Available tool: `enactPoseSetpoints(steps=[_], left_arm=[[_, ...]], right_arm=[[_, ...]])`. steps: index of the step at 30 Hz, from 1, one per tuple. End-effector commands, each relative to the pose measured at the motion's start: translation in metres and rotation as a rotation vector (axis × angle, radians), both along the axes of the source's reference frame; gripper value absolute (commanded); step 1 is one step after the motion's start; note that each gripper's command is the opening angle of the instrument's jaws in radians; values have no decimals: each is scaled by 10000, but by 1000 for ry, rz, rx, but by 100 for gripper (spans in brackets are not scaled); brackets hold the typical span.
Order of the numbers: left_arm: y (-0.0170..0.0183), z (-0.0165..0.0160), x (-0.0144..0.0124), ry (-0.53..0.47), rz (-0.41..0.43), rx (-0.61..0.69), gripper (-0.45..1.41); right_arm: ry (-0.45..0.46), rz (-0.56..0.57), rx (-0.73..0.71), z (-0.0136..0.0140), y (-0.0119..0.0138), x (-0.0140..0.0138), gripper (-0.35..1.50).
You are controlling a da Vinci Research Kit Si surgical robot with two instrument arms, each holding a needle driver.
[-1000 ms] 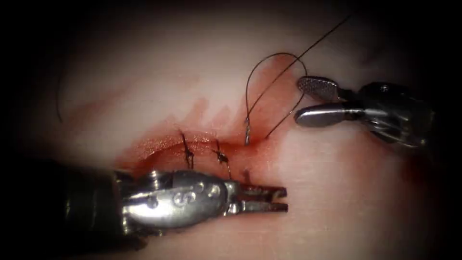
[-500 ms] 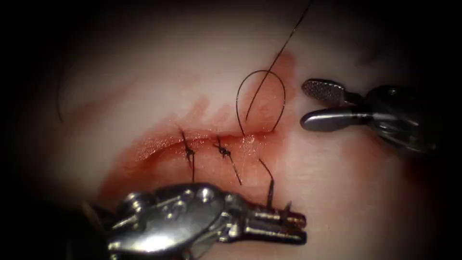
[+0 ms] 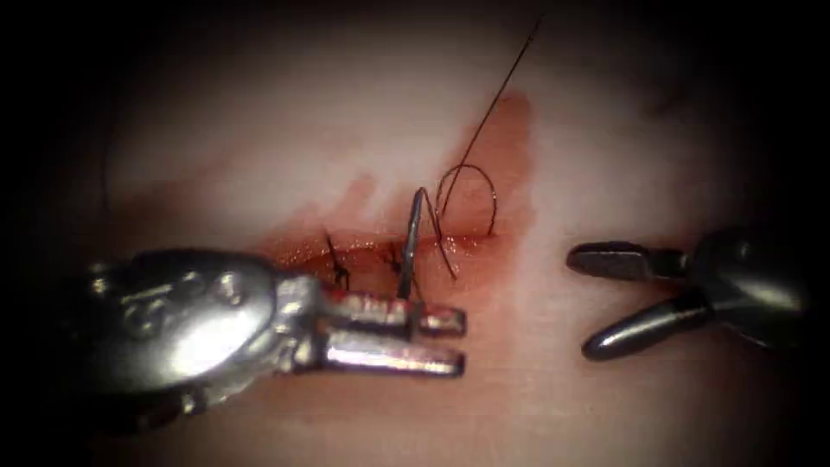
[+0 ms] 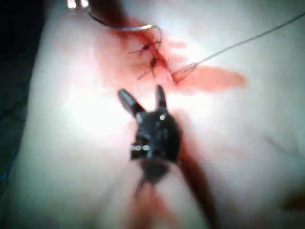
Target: Wound Closure
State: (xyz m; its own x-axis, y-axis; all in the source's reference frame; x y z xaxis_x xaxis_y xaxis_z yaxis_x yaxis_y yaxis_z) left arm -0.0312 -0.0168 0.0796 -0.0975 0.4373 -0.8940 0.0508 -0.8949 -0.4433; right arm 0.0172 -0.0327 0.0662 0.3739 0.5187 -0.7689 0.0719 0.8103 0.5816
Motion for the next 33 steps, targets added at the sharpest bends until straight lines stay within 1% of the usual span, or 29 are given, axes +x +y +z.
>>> enactPoseSetpoints(steps=[1,3,5,7,8,9,13,14,16,17,20,21,23,25,26,27,28,29,31,33], left_arm=[[-3,5,-6,1,1,0,-45],[1,-4,-3,4,-12,-68,-45],[3,-9,-2,4,-15,-111,-45],[2,-11,-3,4,-17,-150,-45],[2,-12,-3,4,-17,-162,-45],[1,-13,-3,8,-13,-186,-45],[0,-13,-4,10,-11,-203,-45],[-1,-14,-4,10,-11,-209,-45],[-2,-15,-4,11,-12,-215,-45],[-2,-15,-4,11,-12,-215,-45],[-6,-16,-2,1,-1,-238,-45],[-6,-16,-2,1,-1,-238,-45],[-8,-16,1,-2,3,-239,-45],[-9,-16,2,-3,4,-245,-45],[-9,-16,2,-3,4,-245,-45],[-9,-16,1,-4,6,-245,-45],[-9,-16,1,-4,6,-245,-45],[-10,-16,1,-4,6,-245,-45],[-10,-17,0,-6,7,-245,-45],[-11,-17,0,-8,9,-244,-45]], right_arm=[[-2,-3,-5,5,-11,10,125],[-9,-10,-56,7,-13,15,125],[-11,-10,-114,12,-12,22,121],[-38,33,-166,17,-9,28,120],[-62,73,-182,19,-8,30,120],[-83,104,-193,23,-3,34,116],[-110,141,-195,28,2,41,109],[-125,163,-199,33,3,47,103],[-139,180,-205,42,-2,58,98],[-139,180,-205,42,-2,58,98],[-134,153,-211,60,-16,81,88],[-134,153,-211,60,-16,81,88],[-144,135,-217,66,-20,89,76],[-144,135,-219,70,-20,92,69],[-145,135,-220,72,-20,93,57],[-150,130,-222,76,-20,93,2],[-150,130,-222,76,-20,93,2],[-153,124,-222,78,-19,92,-35],[-177,106,-220,81,-17,88,-35],[-181,107,-221,81,-15,82,-35]])
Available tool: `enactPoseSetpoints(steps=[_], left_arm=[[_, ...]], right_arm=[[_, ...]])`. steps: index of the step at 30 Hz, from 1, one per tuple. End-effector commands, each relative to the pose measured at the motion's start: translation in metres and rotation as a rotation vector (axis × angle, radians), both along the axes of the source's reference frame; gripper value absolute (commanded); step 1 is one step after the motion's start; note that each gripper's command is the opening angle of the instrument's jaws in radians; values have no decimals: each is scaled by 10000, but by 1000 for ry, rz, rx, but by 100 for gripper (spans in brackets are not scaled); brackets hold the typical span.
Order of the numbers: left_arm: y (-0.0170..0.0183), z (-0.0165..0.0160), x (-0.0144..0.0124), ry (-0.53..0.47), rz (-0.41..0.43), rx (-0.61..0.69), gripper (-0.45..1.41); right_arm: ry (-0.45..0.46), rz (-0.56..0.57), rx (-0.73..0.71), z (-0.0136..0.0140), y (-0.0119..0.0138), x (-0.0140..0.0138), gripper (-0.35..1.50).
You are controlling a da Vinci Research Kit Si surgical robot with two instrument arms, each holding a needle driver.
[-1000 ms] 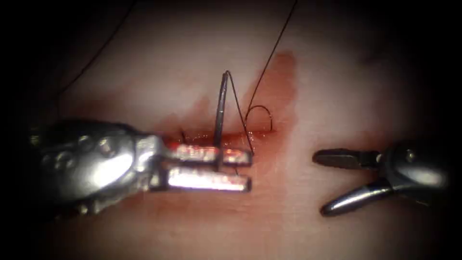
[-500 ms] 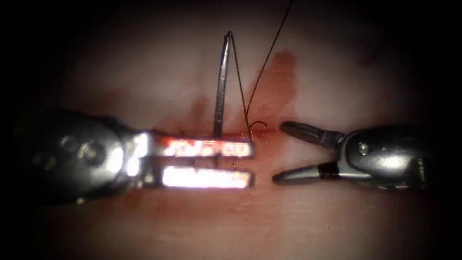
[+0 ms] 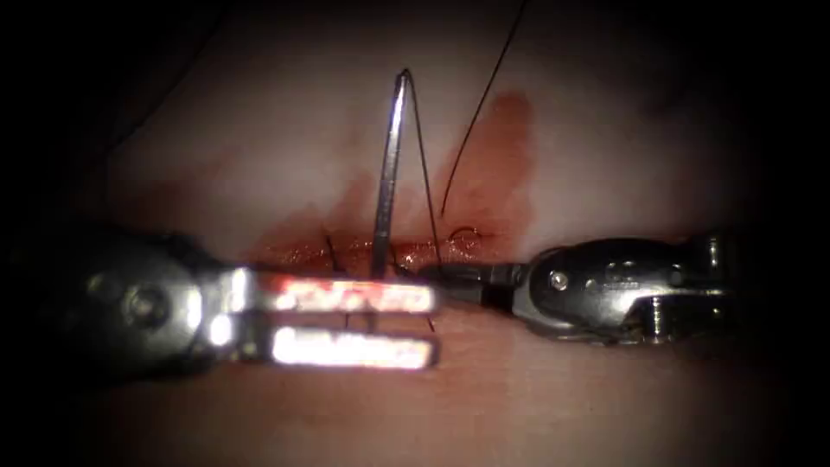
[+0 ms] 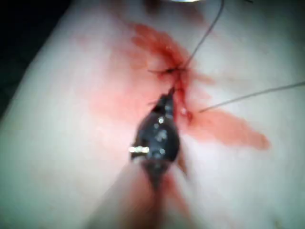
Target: Wound Closure
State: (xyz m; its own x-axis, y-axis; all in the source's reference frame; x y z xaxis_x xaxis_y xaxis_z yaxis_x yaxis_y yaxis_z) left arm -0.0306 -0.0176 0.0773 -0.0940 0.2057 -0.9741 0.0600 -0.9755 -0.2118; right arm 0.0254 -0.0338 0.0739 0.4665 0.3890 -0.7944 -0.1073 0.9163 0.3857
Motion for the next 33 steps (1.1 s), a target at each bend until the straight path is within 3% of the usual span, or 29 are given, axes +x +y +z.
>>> enactPoseSetpoints(steps=[1,9,14,15,19,25,29,31,32,33], left_arm=[[-3,6,-5,-3,4,2,-45],[-12,12,-7,-7,15,-6,-45],[-29,31,-8,-8,28,-27,-45],[-29,31,-8,-8,28,-27,-45],[-32,50,0,-9,42,-47,-45],[-24,63,16,-12,26,-49,-45],[-17,72,37,13,-5,-51,-45],[-14,73,46,21,-15,-51,-45],[-14,73,46,21,-15,-51,-45],[-10,73,57,27,-24,-50,-45]], right_arm=[[-7,12,7,3,-2,-3,-35],[-45,13,79,-8,-3,-34,-35],[-12,-35,141,-67,-8,-56,-35],[-12,-35,141,-67,-8,-56,-35],[21,-51,180,-112,-11,-50,-35],[50,-81,195,-134,-25,-38,-35],[126,-152,172,-141,-33,-30,-35],[119,-146,118,-138,-32,-31,51],[119,-146,118,-138,-32,-31,51],[109,-131,102,-133,-29,-34,108]])
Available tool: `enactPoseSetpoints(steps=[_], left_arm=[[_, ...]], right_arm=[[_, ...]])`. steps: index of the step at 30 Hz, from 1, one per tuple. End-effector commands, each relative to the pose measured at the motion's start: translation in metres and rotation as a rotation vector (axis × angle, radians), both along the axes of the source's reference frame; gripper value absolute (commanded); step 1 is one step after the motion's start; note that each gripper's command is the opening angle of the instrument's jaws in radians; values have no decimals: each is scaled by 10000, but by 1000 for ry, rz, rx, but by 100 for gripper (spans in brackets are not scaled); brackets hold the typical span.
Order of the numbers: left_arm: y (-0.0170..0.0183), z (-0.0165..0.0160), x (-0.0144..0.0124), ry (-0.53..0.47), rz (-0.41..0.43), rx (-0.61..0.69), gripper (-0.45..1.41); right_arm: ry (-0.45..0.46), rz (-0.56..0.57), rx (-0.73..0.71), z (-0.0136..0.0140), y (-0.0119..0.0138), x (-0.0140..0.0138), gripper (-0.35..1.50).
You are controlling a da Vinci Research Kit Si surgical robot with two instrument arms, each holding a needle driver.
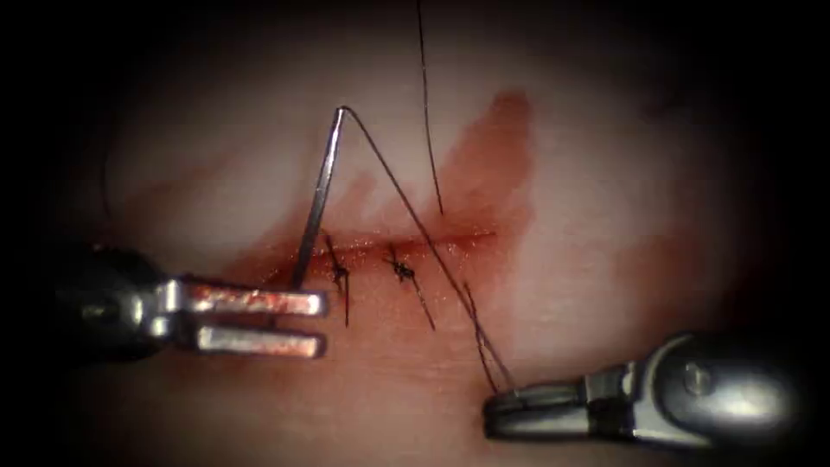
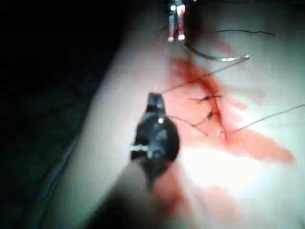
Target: Wound Closure
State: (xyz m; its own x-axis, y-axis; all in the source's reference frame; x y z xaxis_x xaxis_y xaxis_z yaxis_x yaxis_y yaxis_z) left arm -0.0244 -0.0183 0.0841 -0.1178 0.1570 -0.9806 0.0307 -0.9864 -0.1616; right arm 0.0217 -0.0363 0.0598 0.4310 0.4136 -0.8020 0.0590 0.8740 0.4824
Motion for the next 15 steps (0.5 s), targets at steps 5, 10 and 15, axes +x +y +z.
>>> enactPoseSetpoints(steps=[5,10,15], left_arm=[[1,3,15,11,-17,7,-45],[-1,3,19,20,-29,7,-45],[-3,1,15,16,-23,15,-45]], right_arm=[[-19,25,-68,28,3,-4,128],[-45,55,-109,49,2,0,128],[-136,118,-220,83,8,24,126]])
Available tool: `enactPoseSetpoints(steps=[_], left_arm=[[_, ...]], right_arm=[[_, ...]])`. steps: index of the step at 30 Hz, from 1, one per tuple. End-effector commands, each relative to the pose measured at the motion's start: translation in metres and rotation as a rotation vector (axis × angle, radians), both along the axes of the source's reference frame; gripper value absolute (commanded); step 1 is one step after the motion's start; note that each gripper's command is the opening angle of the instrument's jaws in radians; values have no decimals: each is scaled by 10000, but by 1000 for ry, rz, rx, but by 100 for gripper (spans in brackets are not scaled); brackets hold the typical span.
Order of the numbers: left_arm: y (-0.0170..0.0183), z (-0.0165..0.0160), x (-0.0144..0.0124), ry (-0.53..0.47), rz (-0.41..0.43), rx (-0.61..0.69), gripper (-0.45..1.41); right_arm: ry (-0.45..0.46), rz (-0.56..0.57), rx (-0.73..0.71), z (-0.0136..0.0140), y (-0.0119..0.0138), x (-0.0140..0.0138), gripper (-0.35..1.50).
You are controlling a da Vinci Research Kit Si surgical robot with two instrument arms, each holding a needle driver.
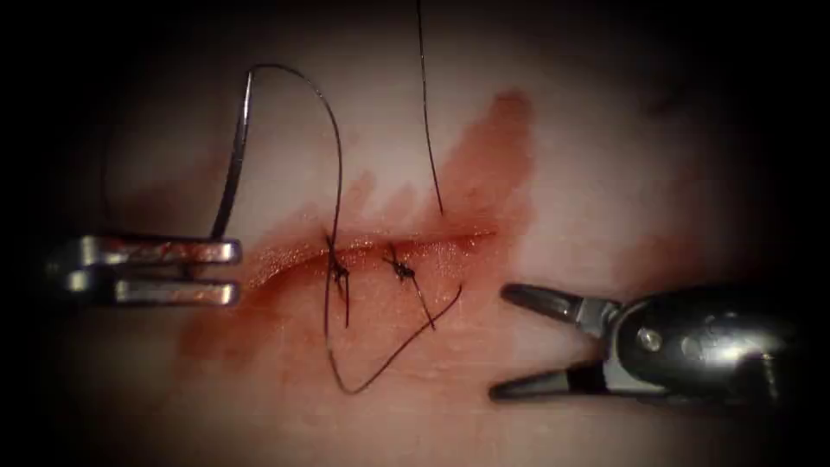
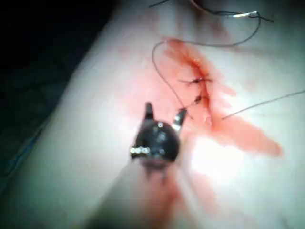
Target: Wound Closure
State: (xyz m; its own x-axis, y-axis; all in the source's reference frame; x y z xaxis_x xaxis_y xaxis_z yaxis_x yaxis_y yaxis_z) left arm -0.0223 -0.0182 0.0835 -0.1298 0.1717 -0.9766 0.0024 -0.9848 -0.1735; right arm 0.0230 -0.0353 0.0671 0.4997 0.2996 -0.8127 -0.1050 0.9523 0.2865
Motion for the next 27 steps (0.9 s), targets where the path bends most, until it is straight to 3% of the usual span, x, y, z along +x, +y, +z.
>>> enactPoseSetpoints(steps=[1,7,9,10,13,17,27], left_arm=[[-4,6,-8,-4,6,4,-45],[-5,7,-9,-4,7,10,-45],[-5,6,-9,-4,7,10,-45],[-5,6,-9,-4,7,10,-45],[-5,6,-9,-4,7,10,-45],[-6,7,-10,-5,8,10,-45],[-9,8,-13,-6,10,8,-45]], right_arm=[[-13,-5,-45,22,2,20,126],[-77,-52,-123,75,-4,39,115],[-73,-164,-126,83,-12,33,4],[-74,-201,-126,81,-12,27,-35],[-92,-219,-135,76,-9,20,-35],[-111,-216,-144,48,0,0,-35],[-84,-244,-121,-6,-13,-7,-35]])
